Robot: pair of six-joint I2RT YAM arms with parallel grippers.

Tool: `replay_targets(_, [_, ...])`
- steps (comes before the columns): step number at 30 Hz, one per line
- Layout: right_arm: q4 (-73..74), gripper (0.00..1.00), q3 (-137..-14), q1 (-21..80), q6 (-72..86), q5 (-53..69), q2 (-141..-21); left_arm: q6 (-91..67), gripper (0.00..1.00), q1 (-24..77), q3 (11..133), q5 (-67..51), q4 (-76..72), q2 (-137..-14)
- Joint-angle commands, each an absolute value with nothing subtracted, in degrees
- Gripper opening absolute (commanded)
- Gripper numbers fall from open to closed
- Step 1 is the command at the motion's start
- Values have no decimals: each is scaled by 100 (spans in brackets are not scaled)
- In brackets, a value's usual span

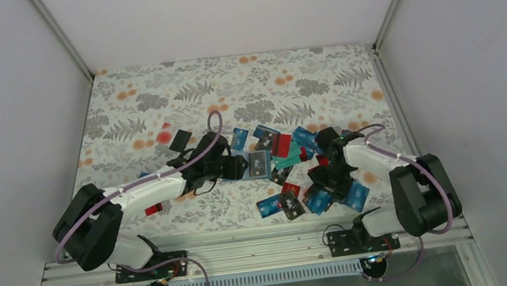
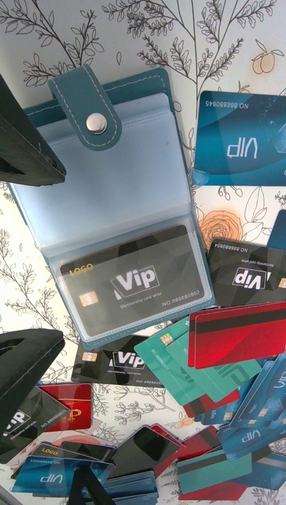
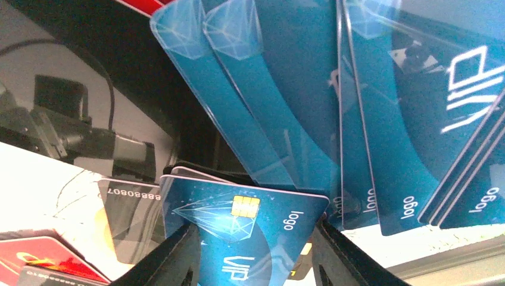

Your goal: Put the credit cards into the card holder

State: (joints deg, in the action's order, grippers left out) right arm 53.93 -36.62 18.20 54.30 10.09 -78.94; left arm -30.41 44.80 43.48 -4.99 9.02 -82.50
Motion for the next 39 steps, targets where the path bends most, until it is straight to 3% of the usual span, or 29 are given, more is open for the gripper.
replay_targets(1, [4475,46,-3518,1838,5251,1013,-8251,-2946,60,4492,4442,-518,851,-8249])
replay_targets(21, [4230,39,-4226,2045,4754,1837,-8269,-2582,57,4651,4328,-1584,-46,-8342])
replay_targets(28, [3892,33,-4446,2474,4587,2069,-8629,-2217,57,4983,4451,-1739,-282,-8562])
replay_targets(39, [3595,35,-4387,3597,4639,2262,-9170,-2200,55,5180,4175,-1447,-256,-8413])
